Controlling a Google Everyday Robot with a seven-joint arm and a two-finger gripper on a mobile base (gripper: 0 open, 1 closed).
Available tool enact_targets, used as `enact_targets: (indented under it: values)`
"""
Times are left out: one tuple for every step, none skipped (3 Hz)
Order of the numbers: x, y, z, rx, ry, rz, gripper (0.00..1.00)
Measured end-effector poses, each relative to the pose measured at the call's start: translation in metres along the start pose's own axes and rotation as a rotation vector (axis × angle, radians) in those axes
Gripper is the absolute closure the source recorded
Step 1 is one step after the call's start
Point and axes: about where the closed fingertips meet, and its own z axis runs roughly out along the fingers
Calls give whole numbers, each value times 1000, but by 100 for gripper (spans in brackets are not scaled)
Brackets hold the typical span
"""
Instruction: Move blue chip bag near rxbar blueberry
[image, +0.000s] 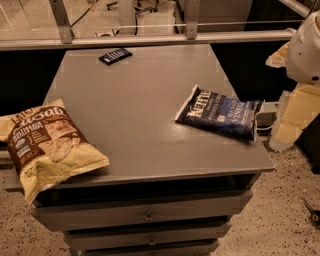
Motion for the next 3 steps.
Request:
enact_targets:
  values:
    - [0, 0, 0, 0, 0, 0, 0]
    - [-1, -6, 23, 22, -21, -18, 0]
    - [-4, -21, 53, 69, -45, -41, 0]
